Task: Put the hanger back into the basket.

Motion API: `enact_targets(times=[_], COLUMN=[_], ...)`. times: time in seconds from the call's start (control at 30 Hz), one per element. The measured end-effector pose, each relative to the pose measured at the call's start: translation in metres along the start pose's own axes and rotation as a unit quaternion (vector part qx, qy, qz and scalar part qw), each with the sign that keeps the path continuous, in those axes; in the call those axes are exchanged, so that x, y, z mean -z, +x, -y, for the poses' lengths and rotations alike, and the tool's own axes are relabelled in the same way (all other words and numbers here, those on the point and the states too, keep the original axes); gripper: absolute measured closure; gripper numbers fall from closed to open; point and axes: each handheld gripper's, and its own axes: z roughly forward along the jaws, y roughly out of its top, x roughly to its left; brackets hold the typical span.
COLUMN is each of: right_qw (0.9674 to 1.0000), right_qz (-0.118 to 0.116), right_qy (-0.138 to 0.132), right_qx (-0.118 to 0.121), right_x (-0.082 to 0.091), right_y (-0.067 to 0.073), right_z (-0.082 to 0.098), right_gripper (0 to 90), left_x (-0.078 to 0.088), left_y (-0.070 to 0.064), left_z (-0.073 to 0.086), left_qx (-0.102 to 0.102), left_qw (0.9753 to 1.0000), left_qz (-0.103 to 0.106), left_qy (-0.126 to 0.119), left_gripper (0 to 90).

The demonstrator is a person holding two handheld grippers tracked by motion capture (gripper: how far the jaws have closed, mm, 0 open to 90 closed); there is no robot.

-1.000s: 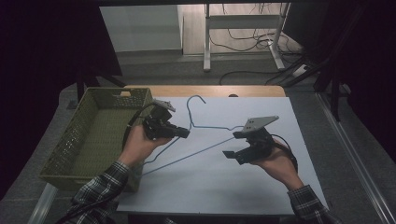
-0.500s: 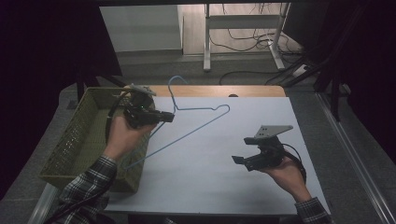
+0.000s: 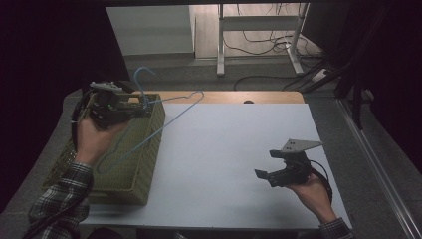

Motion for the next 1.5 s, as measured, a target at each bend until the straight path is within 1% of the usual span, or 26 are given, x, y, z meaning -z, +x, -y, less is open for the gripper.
enact_targets(times=[0.03,0.07,0.1,0.2,0.37,0.5,0.53,0.6,0.67,0.7,0.77,0.87,1.03,1.07,1.1,1.17,1.2,1.33,1.37,1.4,1.43,1.5], right_qw=[1.0000,1.0000,1.0000,0.9999,0.9999,0.9998,0.9997,0.9997,0.9996,0.9995,0.9995,0.9995,0.9994,0.9994,0.9994,0.9993,0.9993,0.9993,0.9993,0.9993,0.9993,0.9993], right_qz=[0.001,0.001,0.003,0.009,0.010,0.017,0.019,0.019,0.021,0.022,0.023,0.022,0.022,0.022,0.023,0.022,0.022,0.023,0.023,0.023,0.023,0.022], right_qy=[-0.002,-0.004,-0.003,-0.004,-0.003,0.000,0.000,0.000,0.001,0.002,0.003,0.006,0.010,0.010,0.012,0.014,0.015,0.018,0.019,0.019,0.020,0.023], right_qx=[-0.002,-0.002,-0.004,-0.004,-0.012,-0.013,-0.014,-0.017,-0.021,-0.022,-0.022,-0.023,-0.025,-0.025,-0.025,-0.026,-0.025,-0.023,-0.024,-0.024,-0.022,-0.022], right_x=[0.001,0.001,0.002,0.004,0.006,0.007,0.007,0.008,0.008,0.008,0.008,0.007,0.005,0.005,0.004,0.004,0.003,0.002,0.002,0.002,0.001,0.000], right_y=[0.000,0.000,0.000,0.000,-0.001,-0.003,-0.003,-0.004,-0.004,-0.005,-0.006,-0.006,-0.007,-0.007,-0.007,-0.007,-0.007,-0.007,-0.007,-0.007,-0.007,-0.007], right_z=[0.001,0.002,0.003,0.007,0.014,0.018,0.019,0.021,0.022,0.023,0.024,0.025,0.027,0.027,0.028,0.029,0.029,0.031,0.031,0.031,0.032,0.032], right_gripper=[7.6,7.1,6.8,6.1,5.7,5.4,5.3,5.3,5.3,5.3,5.3,5.3,5.3,5.3,5.3,5.3,5.3,5.3,5.3,5.3,5.3,5.3], left_x=[0.003,0.003,0.010,0.019,0.031,0.041,0.043,0.047,0.049,0.049,0.048,0.042,0.022,0.022,0.012,0.003,-0.002,-0.017,-0.019,-0.019,-0.021,-0.023], left_y=[0.005,0.005,0.014,0.027,0.044,0.057,0.060,0.067,0.075,0.078,0.083,0.089,0.095,0.095,0.098,0.100,0.101,0.105,0.106,0.106,0.106,0.108], left_z=[0.003,0.003,0.009,0.018,0.033,0.045,0.048,0.055,0.062,0.065,0.072,0.080,0.094,0.094,0.100,0.106,0.109,0.117,0.118,0.118,0.117,0.118], left_qx=[0.003,0.003,0.011,0.020,0.025,0.031,0.032,0.036,0.042,0.043,0.045,0.052,0.060,0.060,0.065,0.073,0.079,0.092,0.092,0.092,0.093,0.103], left_qw=[1.0000,1.0000,0.9998,0.9993,0.9983,0.9968,0.9966,0.9955,0.9949,0.9944,0.9944,0.9943,0.9946,0.9946,0.9944,0.9942,0.9937,0.9920,0.9912,0.9912,0.9905,0.9885], left_qz=[-0.006,-0.006,-0.018,-0.029,-0.051,-0.072,-0.074,-0.086,-0.090,-0.096,-0.095,-0.092,-0.084,-0.084,-0.082,-0.079,-0.079,-0.080,-0.084,-0.084,-0.087,-0.092], left_qy=[-0.002,-0.002,-0.007,-0.011,-0.013,-0.017,-0.017,-0.015,-0.015,-0.015,-0.015,-0.015,-0.010,-0.010,-0.005,0.002,0.007,0.034,0.045,0.045,0.053,0.062], left_gripper=[87.4,87.4,87.3,87.4,87.3,87.4,87.3,87.3,87.4,87.3,87.3,87.3,87.3,87.3,87.3,87.3,87.3,87.2,87.2,87.1,87.0,86.7])
